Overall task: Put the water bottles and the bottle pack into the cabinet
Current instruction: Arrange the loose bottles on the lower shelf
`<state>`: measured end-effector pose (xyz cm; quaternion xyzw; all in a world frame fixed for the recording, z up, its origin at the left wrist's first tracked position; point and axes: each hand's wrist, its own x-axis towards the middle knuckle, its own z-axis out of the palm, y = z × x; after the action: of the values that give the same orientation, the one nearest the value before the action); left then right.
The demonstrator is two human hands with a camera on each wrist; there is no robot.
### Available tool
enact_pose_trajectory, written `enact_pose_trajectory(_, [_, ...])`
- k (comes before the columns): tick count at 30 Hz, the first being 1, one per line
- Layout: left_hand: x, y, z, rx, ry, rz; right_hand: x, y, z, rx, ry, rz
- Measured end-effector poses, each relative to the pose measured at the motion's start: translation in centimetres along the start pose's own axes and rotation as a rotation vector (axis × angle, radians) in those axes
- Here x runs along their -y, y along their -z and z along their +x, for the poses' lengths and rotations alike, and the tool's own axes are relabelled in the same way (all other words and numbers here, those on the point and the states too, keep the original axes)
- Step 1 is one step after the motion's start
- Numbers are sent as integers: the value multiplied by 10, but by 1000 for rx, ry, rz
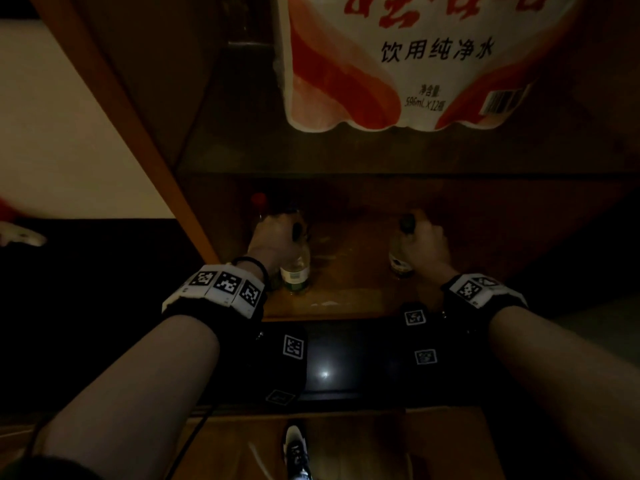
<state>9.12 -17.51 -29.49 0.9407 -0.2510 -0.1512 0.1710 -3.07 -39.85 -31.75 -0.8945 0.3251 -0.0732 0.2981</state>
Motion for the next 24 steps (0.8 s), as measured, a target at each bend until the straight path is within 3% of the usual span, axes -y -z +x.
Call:
enact_pose_trajectory(13, [0, 2, -6, -20, -17, -47, 87, -63, -30, 223, 146, 53])
enact_pose_trajectory(21, [2, -1, -9, -44, -15, -94, 85, -70, -22, 242, 100, 142])
enact_pose_trajectory(24, [4, 0, -10, -29, -54, -103, 84, -60, -22, 353, 63, 170])
